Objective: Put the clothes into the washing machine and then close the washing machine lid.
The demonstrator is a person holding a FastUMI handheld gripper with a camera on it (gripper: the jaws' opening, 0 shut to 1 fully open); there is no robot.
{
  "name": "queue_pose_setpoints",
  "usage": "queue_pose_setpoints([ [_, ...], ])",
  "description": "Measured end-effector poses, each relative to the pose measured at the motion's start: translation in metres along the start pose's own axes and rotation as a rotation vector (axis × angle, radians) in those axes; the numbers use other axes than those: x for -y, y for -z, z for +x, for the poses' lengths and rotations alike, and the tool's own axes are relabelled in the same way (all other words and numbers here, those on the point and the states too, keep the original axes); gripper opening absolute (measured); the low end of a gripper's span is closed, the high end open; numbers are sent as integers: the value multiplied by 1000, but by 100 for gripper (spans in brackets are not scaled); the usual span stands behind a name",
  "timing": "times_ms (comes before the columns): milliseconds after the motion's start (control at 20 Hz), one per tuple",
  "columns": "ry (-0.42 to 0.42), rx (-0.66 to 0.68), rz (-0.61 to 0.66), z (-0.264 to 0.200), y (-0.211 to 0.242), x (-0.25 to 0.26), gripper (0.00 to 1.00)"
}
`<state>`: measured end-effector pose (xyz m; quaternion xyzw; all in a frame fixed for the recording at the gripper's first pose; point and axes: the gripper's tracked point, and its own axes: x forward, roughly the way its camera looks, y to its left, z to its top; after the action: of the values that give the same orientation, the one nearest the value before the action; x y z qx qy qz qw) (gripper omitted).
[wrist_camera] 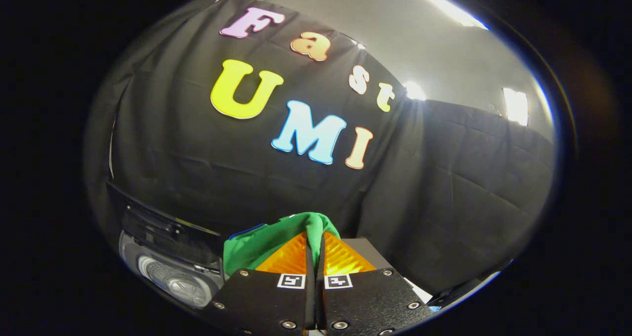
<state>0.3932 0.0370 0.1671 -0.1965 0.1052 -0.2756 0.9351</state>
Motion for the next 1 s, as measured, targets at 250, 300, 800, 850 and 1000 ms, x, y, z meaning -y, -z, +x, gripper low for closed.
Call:
queue_pose_setpoints([
  [250,-114,44,35,-55,-29,-81,0],
  [300,-138,51,31,-66,-33,-99,0],
  [800,-339,32,-10,-117,-17,-224,0],
  [850,-353,21,-13,-117,-8,-233,0],
  [1000,-395,-28,-24,-114,26,-258,0],
])
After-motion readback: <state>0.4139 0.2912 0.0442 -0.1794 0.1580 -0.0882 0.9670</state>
